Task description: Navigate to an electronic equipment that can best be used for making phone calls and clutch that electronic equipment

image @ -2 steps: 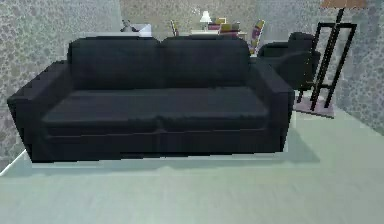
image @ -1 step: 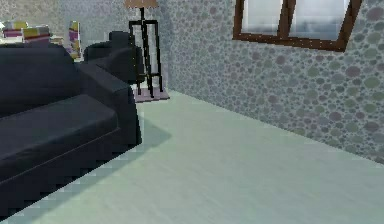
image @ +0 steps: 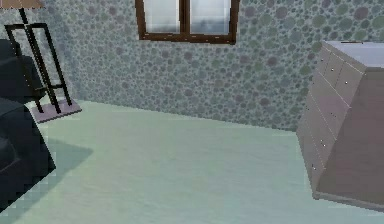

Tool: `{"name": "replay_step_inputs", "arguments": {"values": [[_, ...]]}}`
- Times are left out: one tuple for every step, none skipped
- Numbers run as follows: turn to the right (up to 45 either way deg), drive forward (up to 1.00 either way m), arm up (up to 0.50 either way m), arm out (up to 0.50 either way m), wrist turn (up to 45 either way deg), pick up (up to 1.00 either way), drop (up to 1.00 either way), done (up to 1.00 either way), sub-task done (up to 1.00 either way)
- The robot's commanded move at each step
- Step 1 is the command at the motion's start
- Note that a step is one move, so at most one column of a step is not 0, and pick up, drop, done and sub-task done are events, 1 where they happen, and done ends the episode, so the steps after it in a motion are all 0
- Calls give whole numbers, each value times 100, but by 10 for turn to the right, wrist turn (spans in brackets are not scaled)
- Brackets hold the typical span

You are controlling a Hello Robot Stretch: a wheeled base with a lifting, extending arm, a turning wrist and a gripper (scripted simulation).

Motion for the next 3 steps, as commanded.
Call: {"name": "replay_step_inputs", "arguments": {"values": [[0,0,0,44,0,0,0,0,0],[0,0,0,0,450,0,0,0,0],[0,0,0,0,450,0,0,0,0]]}}
